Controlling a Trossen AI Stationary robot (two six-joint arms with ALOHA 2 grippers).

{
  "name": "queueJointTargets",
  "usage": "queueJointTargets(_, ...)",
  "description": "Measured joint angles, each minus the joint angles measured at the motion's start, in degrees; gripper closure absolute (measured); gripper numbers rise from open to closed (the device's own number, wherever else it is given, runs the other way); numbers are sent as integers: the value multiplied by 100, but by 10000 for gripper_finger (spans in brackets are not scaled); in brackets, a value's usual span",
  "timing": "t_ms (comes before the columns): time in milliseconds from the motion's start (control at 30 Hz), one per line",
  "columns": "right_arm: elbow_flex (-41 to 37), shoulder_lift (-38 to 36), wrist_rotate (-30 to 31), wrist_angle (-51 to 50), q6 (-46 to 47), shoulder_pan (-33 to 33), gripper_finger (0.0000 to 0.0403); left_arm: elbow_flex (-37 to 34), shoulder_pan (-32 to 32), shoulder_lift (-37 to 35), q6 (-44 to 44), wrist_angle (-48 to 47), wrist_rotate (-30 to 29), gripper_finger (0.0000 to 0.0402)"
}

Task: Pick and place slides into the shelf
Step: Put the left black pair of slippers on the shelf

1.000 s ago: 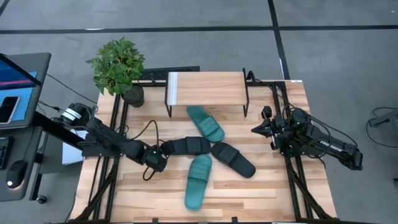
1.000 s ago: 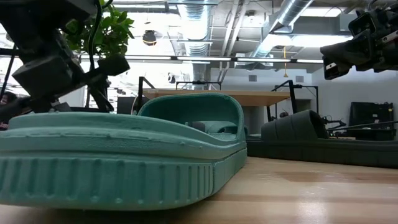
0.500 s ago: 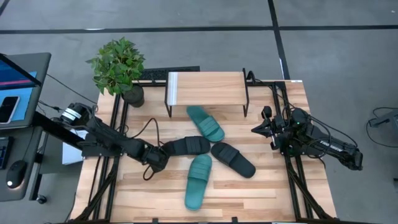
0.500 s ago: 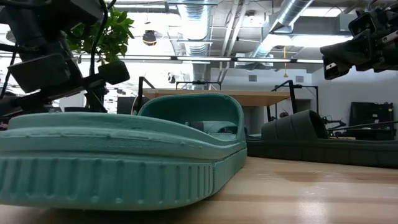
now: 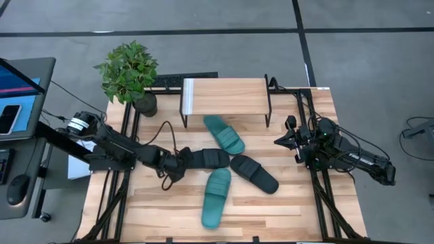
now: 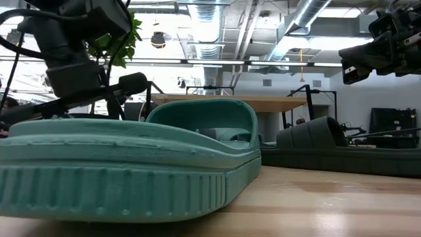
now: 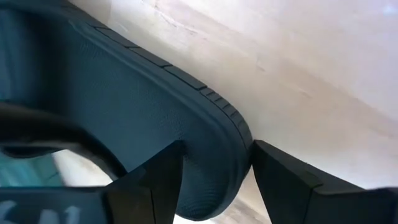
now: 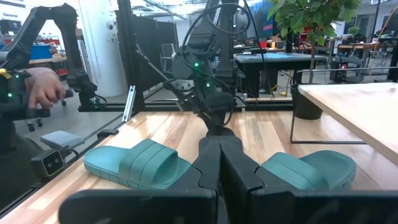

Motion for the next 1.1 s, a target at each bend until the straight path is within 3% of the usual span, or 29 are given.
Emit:
queueJointTargets(267, -1, 0, 0, 0, 0, -1, 403, -141, 104, -3, -48, 141, 343, 241)
queueJointTargets(533, 0, 0, 0, 0, 0, -2, 403, -389, 84, 296, -603, 438, 214, 364)
queueJointTargets(1100, 0, 0, 0, -1, 0, -2, 403, -448, -517, 56, -2214, 522, -115, 370)
